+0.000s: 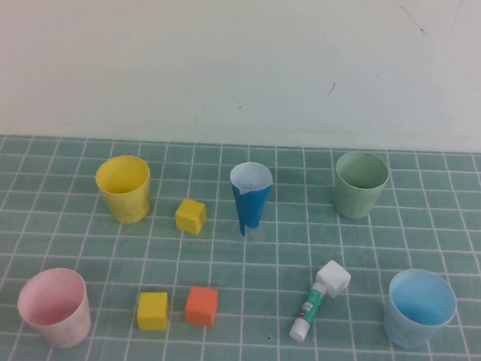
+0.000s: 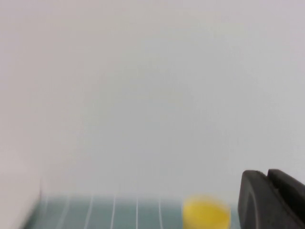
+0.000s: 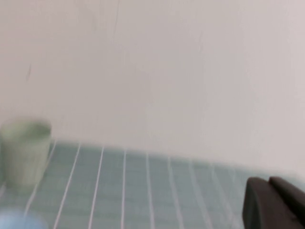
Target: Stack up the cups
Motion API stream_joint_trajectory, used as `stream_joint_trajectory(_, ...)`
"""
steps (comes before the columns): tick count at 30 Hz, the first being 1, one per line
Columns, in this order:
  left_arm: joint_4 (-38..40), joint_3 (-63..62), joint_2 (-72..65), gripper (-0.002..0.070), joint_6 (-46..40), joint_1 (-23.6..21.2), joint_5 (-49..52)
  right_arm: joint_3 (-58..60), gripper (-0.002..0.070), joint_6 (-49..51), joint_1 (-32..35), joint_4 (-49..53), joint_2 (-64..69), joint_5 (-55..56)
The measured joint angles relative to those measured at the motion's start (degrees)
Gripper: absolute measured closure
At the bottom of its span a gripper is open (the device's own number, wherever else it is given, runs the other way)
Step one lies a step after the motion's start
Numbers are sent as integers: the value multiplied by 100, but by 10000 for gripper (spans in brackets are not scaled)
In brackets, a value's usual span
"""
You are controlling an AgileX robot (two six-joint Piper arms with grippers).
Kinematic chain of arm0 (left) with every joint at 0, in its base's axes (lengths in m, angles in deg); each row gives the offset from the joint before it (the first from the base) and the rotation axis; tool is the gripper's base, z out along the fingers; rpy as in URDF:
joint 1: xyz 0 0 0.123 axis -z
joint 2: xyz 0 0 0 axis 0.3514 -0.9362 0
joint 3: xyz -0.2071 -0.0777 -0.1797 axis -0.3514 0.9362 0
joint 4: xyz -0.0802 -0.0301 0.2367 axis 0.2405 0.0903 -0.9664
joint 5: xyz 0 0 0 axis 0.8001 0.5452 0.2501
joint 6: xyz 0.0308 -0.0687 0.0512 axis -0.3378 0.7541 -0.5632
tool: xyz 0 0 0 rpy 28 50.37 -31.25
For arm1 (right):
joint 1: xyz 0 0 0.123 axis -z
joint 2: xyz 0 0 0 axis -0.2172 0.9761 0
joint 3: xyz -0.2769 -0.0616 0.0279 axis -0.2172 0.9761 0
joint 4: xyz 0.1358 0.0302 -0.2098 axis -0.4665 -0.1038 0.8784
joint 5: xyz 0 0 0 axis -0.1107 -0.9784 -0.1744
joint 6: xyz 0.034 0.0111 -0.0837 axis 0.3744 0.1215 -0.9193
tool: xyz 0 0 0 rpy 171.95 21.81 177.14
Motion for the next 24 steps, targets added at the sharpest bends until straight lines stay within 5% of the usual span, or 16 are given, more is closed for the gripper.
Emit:
stream_joint_trajectory(9,0,0,0,677,11,0,-2650,0,679,410,0,-106,0,2814)
stream_joint_trajectory(15,83,0,0,677,46,0,-3368,0,679,403,0,-505,0,3267)
stream_joint_trajectory(19,504,-443,0,677,327,0,-1831,-48,679,261,0,-729,0,3074)
stream_joint_trajectory(24,573,-1735,-557,677,-166,0,243,-849,679,-645,0,-796,0,1468)
